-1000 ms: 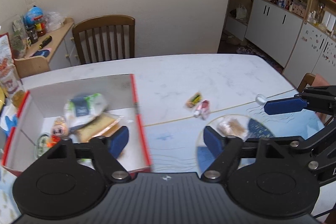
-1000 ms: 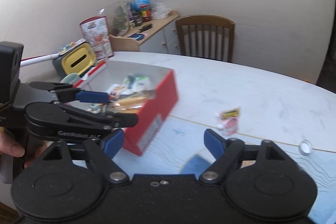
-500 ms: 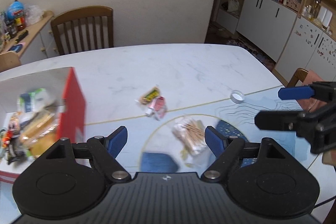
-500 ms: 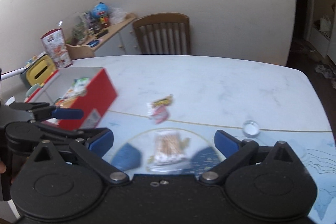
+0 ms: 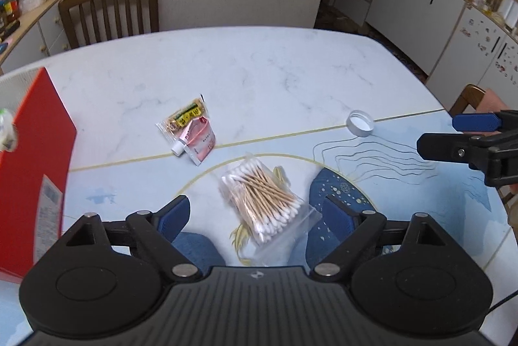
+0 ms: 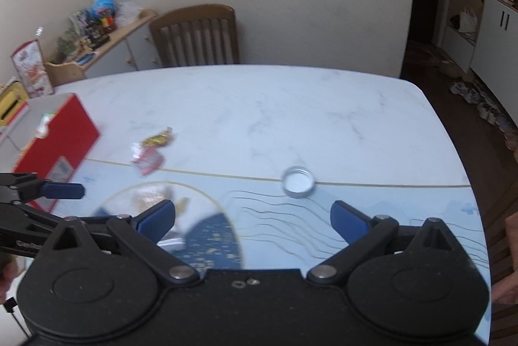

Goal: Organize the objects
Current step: 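Move both tools back toward the cotton-swab bag and metal lid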

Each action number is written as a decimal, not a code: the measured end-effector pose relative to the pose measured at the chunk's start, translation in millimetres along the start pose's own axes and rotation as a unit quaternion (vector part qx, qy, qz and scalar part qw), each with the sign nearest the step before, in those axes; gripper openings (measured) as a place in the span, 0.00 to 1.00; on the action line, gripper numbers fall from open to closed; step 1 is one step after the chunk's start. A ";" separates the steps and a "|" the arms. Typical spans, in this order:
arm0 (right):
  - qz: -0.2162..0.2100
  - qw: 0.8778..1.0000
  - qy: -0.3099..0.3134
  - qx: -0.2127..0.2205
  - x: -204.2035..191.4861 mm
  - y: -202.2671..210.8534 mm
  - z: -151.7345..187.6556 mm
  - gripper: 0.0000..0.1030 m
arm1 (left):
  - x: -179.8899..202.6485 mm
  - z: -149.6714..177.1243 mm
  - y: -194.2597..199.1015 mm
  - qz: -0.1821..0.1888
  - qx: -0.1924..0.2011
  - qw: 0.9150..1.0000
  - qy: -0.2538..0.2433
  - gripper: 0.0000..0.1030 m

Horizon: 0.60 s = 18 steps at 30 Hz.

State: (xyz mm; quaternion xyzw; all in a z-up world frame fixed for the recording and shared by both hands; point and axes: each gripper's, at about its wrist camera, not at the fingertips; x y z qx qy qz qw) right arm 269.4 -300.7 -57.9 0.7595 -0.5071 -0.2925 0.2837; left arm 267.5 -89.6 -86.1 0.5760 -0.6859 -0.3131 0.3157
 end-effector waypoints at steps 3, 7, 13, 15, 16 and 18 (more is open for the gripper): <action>0.006 1.000 -0.003 -0.008 12.0 -15.8 2.5 0.99 | 3.4 0.4 -13.8 -0.009 -0.004 1.000 0.000 0.86; 0.016 1.000 -0.003 -0.012 21.9 -34.7 3.4 0.98 | 7.9 -0.5 -25.7 -0.008 -0.001 1.000 0.003 0.86; 0.021 1.000 -0.010 -0.018 35.8 -63.4 -3.2 0.97 | 16.1 -1.9 -41.4 -0.025 0.010 1.000 -0.005 0.86; 0.021 1.000 -0.008 -0.022 38.2 -71.9 -5.0 0.96 | 16.1 -1.8 -47.3 -0.027 0.008 1.000 0.000 0.86; 0.023 0.999 -0.007 -0.023 38.8 -76.3 -5.3 0.96 | 15.8 -1.8 -50.1 -0.029 0.007 1.000 0.002 0.86; 0.024 0.999 -0.006 -0.029 40.2 -85.5 -5.4 0.95 | 15.8 -1.1 -55.4 -0.034 0.002 0.999 0.007 0.86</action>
Point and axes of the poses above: each gripper's, at about its wrist camera, not at the fingertips, and y roughly against the way its jaws point, x to its right, z to its underside, and after that the axes turned 2 degrees about -z, right-handed
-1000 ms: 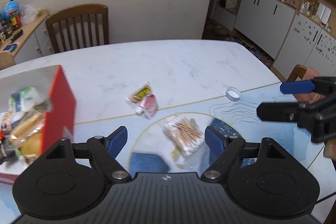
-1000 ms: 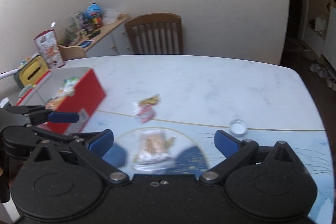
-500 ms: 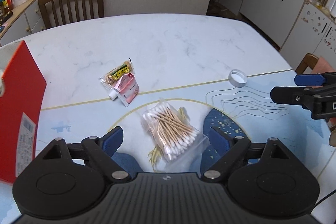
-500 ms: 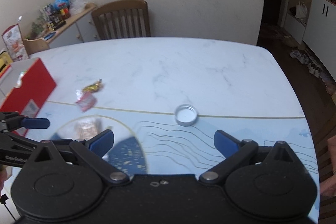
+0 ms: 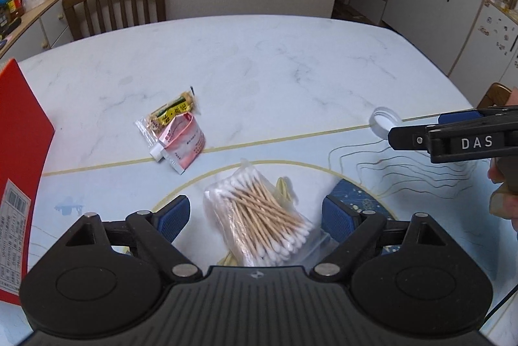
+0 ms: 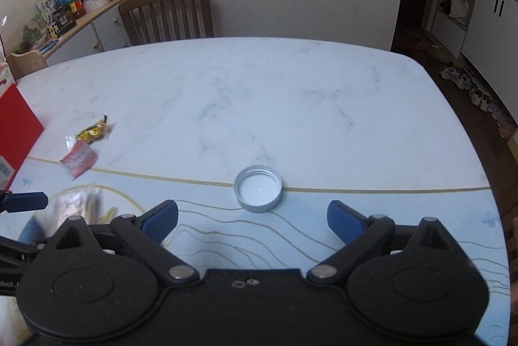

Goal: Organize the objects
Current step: 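Grasp the cotton-swab bag with the left tool while the right tool grasps the metal lid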

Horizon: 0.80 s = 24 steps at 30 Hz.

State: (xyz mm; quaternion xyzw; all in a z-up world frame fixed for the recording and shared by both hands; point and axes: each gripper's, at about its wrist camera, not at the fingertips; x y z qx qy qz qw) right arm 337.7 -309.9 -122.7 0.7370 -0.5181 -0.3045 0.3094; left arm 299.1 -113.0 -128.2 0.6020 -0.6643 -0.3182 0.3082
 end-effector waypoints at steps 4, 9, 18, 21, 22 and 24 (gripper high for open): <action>0.000 1.000 -0.002 -0.008 1.5 -13.6 -0.2 0.93 | -1.0 2.6 -7.6 -0.007 -0.006 1.000 0.008 0.86; 0.000 1.000 0.001 -0.013 1.8 -22.5 -2.9 0.89 | -2.3 5.8 -12.4 -0.010 -0.009 1.000 0.011 0.86; 0.009 1.000 0.012 -0.016 -2.5 -29.9 -4.4 0.77 | -0.4 8.2 -16.9 -0.008 -0.009 1.000 0.012 0.86; 0.017 1.000 0.010 -0.012 -2.6 -31.0 -4.7 0.72 | -0.6 9.8 -15.5 -0.011 -0.004 1.000 0.019 0.86; 0.019 1.000 0.011 -0.010 -2.5 -31.1 -4.9 0.69 | -0.7 10.5 -15.2 -0.014 -0.002 1.000 0.021 0.86; 0.024 1.000 0.012 -0.008 -2.2 -30.7 -5.0 0.63 | -1.3 11.2 -15.1 -0.013 -0.002 1.000 0.026 0.86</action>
Point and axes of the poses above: each gripper's, at about its wrist camera, not at the fingertips, and y roughly against the way its jaws point, x to its right, z to its underside, and after that the axes turned 2 degrees about -z, right-handed
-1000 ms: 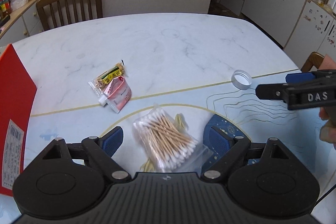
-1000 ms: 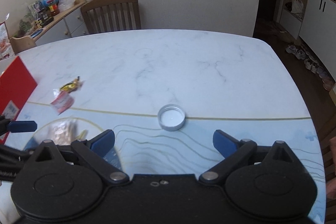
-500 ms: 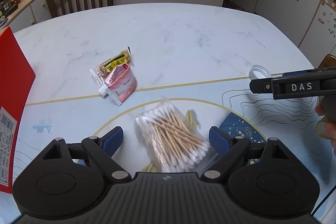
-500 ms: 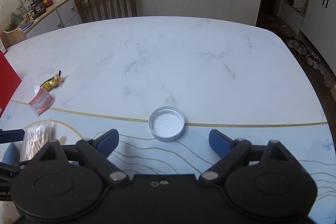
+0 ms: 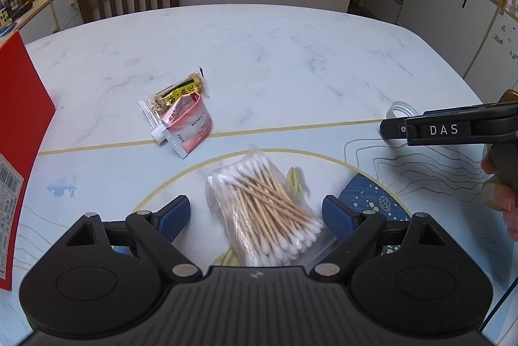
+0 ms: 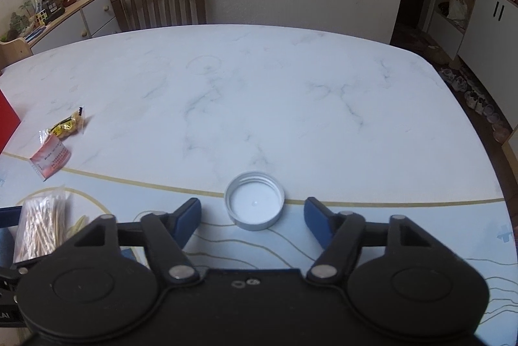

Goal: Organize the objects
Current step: 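Grasp the cotton-swab bag with the left tool while the right tool grasps the metal lid, then carry the cotton-swab bag and metal lid over the red shoebox with both tools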

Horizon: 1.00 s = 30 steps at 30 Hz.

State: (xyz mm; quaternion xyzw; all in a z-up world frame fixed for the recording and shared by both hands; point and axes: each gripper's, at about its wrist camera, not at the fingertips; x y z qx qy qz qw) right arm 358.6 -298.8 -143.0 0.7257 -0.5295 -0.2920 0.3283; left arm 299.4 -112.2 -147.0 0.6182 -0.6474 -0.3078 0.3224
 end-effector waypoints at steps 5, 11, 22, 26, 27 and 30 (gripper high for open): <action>0.012 1.000 0.003 0.002 -0.5 1.3 -0.2 0.43 | 1.5 0.3 3.2 0.001 0.003 1.000 0.000 0.67; 0.020 1.000 0.013 0.001 -8.7 4.2 2.7 0.36 | 1.5 -1.0 8.0 0.008 -0.001 1.000 -0.009 0.48; -0.012 0.999 0.036 -0.004 -40.4 38.5 20.0 0.36 | -9.3 2.6 20.1 0.022 -0.006 1.000 -0.013 0.36; -0.033 0.999 0.039 -0.011 -58.6 55.2 29.1 0.36 | -17.2 7.0 30.0 0.029 -0.003 1.000 -0.005 0.34; -0.036 0.998 0.041 -0.012 -63.3 59.6 31.5 0.36 | -19.6 8.0 33.4 0.030 -0.002 1.000 -0.004 0.34; -0.047 0.998 0.043 -0.013 -77.8 73.4 37.2 0.36 | -29.0 11.2 43.9 0.033 -0.002 0.999 0.001 0.34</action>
Point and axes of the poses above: each gripper's, at about its wrist camera, not at the fingertips, and y roughly against the way its jaws point, x to its right, z to its underside, and after that the axes turned 2 degrees about -z, right-handed
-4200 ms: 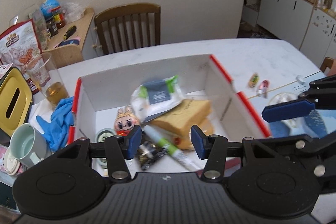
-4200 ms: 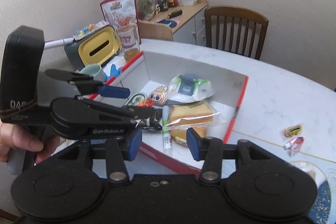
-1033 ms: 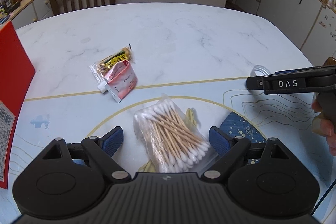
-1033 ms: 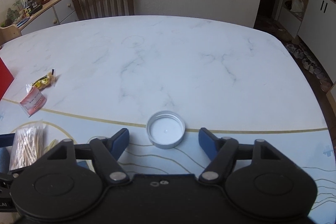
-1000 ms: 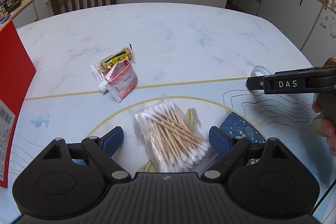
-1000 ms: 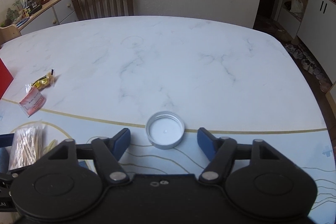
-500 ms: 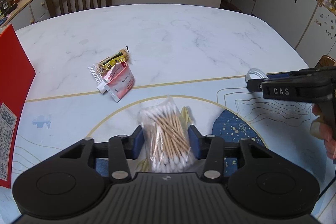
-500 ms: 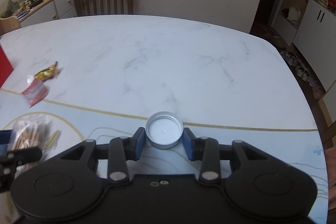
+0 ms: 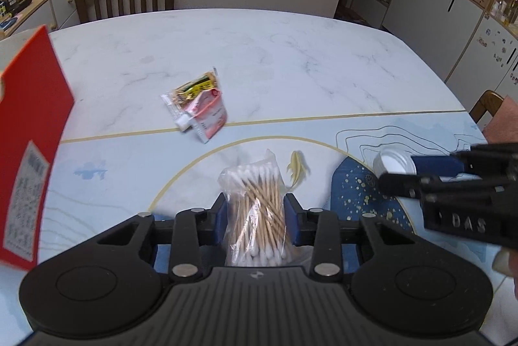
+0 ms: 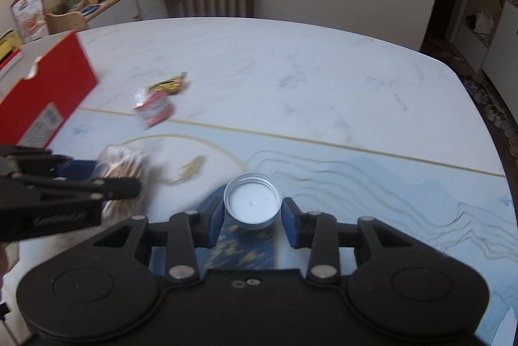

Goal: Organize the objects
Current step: 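Carry the cotton-swab bag and metal lid over the red shoebox with both tools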

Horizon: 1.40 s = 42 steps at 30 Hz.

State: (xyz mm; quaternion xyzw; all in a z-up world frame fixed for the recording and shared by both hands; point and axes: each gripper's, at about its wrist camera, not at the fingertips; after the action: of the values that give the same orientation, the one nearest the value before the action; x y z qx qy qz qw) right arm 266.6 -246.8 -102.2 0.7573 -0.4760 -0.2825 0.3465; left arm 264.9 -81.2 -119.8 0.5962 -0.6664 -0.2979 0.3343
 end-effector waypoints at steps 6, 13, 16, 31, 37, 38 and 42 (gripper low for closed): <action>-0.011 1.000 0.001 0.008 -34.0 23.4 3.1 0.36 | -24.4 6.1 23.7 0.007 -0.005 1.000 0.013 0.34; -0.014 1.000 0.010 0.020 -77.9 41.2 -2.1 0.36 | -56.9 12.2 56.8 0.014 0.002 1.000 0.014 0.34; -0.018 0.999 0.013 0.026 -97.8 46.3 -6.8 0.36 | -71.8 12.2 72.6 0.014 0.009 1.000 0.008 0.34; -0.034 0.997 0.037 0.059 -188.6 60.7 -40.0 0.36 | -154.9 2.4 133.8 0.025 0.038 0.999 0.003 0.34; -0.038 0.995 0.050 0.074 -221.9 62.5 -57.3 0.36 | -193.3 -2.2 150.7 0.021 0.051 0.998 -0.004 0.34; -0.038 0.995 0.053 0.076 -227.2 62.0 -60.7 0.36 | -200.1 -2.8 153.6 0.019 0.053 0.998 -0.004 0.34; -0.040 0.993 0.065 0.085 -248.0 60.2 -71.4 0.36 | -225.1 -6.1 160.0 0.009 0.059 0.998 -0.003 0.34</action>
State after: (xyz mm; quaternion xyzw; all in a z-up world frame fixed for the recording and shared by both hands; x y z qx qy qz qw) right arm 193.1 -19.6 12.7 0.8192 -0.4439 -0.2053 0.2995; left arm 189.3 160.4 -9.2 0.6076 -0.6892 -0.2569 0.2997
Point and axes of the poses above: each gripper's, at about its wrist camera, not at the fingertips, and y roughly against the way its jaws point, x to its right, z to its underside, and after that the axes turned 2 degrees about -z, right-handed
